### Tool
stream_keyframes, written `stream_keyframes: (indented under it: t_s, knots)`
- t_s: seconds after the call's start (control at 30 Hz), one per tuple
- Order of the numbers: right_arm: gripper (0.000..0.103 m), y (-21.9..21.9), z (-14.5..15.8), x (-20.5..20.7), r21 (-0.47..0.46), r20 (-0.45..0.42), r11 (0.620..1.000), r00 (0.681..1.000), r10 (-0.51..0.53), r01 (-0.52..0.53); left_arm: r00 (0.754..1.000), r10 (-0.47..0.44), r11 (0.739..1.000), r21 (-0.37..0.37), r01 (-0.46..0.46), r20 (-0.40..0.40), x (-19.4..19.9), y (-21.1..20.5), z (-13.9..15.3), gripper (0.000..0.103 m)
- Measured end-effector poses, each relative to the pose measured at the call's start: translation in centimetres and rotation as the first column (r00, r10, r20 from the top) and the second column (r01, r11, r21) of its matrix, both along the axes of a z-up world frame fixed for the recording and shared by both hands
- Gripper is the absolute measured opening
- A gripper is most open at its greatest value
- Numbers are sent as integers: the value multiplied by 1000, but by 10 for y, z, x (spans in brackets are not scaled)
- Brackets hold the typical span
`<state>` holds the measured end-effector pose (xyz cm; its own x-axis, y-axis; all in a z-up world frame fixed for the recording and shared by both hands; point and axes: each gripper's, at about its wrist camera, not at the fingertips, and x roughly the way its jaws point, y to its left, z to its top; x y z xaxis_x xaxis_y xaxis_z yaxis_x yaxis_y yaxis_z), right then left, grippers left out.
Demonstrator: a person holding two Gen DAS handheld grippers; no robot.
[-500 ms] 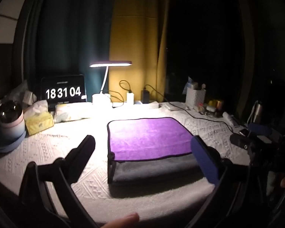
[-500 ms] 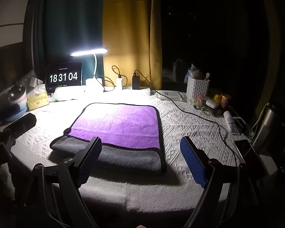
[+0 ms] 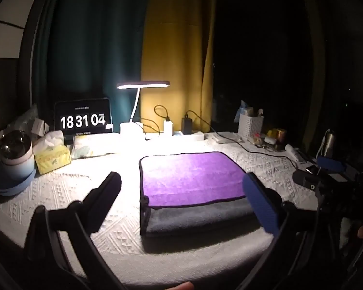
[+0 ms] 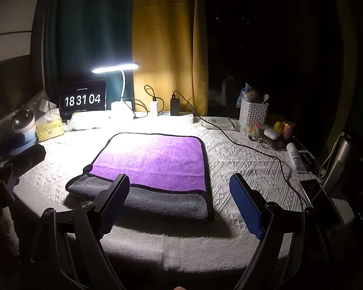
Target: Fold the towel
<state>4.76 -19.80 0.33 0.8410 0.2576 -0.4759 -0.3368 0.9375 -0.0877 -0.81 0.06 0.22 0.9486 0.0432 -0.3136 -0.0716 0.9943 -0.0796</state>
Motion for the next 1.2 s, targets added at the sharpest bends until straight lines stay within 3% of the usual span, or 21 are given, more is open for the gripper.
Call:
stream_keyframes:
  t_s: [1.2]
  knots:
    - [87,4,2,1,-1,3,1000,1000,5,-5,1000,-3,1000,-19,3,-3,1,5,-2,101]
